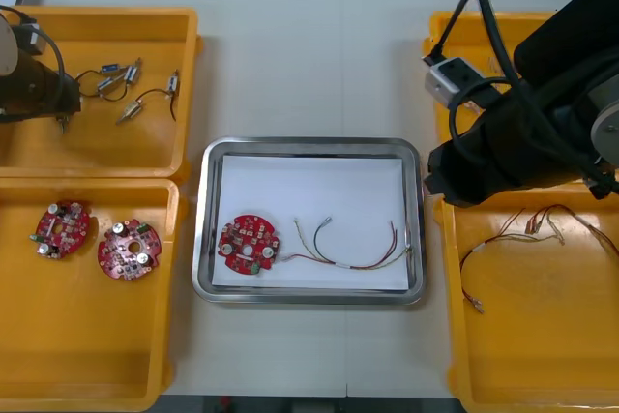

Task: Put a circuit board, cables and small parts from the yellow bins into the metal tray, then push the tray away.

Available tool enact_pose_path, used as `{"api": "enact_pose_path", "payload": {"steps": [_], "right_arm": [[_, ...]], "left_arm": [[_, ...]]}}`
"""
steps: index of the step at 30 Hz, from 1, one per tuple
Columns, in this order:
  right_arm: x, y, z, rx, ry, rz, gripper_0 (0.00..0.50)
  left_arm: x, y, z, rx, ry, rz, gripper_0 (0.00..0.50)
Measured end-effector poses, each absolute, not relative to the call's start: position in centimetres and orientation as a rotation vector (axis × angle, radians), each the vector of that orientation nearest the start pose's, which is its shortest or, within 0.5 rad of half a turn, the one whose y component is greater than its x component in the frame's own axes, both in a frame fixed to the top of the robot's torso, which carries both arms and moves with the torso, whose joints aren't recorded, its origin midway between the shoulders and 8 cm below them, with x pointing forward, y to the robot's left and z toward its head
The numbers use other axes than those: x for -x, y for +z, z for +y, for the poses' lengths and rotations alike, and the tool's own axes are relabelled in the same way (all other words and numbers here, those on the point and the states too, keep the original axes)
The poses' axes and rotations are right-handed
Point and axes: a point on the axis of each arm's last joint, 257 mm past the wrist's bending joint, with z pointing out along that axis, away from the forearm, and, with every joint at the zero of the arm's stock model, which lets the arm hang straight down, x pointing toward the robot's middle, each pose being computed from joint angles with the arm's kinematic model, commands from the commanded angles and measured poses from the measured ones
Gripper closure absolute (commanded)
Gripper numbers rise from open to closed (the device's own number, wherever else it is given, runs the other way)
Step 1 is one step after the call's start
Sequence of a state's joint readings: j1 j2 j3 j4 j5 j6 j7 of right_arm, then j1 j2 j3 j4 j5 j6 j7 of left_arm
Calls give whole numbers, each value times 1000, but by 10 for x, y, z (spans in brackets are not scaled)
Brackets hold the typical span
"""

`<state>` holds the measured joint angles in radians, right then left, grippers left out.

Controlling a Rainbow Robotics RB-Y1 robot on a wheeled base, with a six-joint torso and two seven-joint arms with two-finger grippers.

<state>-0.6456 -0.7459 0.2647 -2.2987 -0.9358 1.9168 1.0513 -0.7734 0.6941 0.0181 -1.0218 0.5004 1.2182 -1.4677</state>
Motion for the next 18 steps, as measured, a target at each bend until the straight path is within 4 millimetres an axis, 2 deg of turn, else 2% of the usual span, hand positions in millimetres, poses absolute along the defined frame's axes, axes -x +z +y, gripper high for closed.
{"api": "enact_pose_path", "payload": {"steps": [3,7,14,18], "right_arm": [[-398,-116,-174,478,93,2569,0],[-404,-112,-195,388,95,2578,0],[-412,-116,-242,147,107,2631,0],[-412,-122,-271,1,116,2652,0]], "left_arm": [[-607,-192,445,247,125,2470,0],[-606,-194,445,252,125,2476,5],[-605,-199,449,278,121,2499,10],[-602,-201,448,233,135,2521,39]]}}
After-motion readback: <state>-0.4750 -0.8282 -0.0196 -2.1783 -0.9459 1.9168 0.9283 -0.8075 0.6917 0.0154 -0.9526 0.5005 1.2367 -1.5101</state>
